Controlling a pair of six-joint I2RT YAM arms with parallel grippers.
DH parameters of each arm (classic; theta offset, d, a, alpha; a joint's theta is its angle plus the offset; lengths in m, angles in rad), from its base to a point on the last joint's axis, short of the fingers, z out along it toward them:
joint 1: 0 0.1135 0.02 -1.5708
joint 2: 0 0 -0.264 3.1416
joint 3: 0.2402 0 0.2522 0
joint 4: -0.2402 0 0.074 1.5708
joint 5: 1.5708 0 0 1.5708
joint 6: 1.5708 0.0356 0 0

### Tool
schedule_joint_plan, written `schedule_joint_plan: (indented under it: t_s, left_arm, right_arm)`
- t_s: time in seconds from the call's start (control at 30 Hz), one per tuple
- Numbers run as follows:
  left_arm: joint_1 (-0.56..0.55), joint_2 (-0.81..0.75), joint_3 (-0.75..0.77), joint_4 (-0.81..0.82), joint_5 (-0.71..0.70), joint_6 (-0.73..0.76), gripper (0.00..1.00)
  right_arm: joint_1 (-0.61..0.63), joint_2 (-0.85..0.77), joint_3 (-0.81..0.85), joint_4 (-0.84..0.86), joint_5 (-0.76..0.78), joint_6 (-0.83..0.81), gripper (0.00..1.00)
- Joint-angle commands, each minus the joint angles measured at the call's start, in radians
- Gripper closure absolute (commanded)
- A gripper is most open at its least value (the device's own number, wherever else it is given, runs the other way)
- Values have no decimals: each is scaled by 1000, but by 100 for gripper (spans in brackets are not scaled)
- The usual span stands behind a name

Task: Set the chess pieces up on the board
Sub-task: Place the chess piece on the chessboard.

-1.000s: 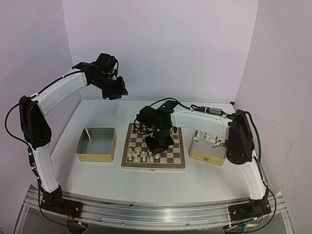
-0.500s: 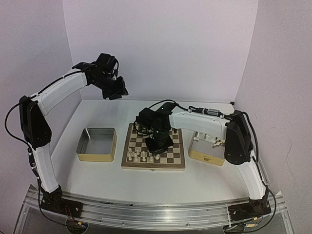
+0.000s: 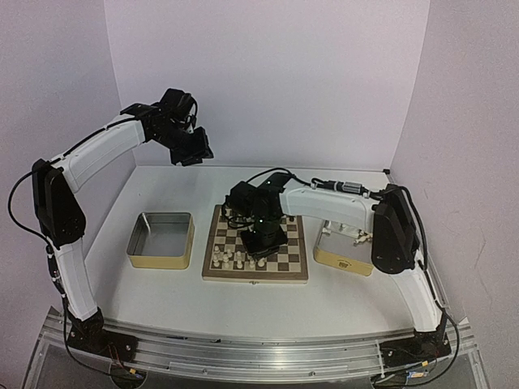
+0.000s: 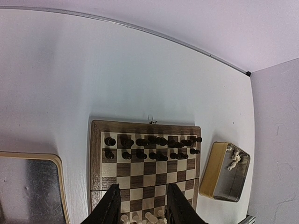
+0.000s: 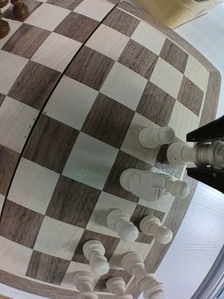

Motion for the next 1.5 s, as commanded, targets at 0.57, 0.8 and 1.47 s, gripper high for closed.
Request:
schedule_joint_plan:
  t_s: [0.57,0.8,1.47]
  left_arm:
    - [1,-30,12,9,3,-7,67]
    - [0,-42,-3,18,6,-11,67]
    - [1,-60,-25,45,25,-17,67]
  right_arm:
    - [7,-1,-31,7,-7,1,91]
    - [6,-7,-33,7,-7,2,84]
    - [8,-19,22,5,20,-3,71]
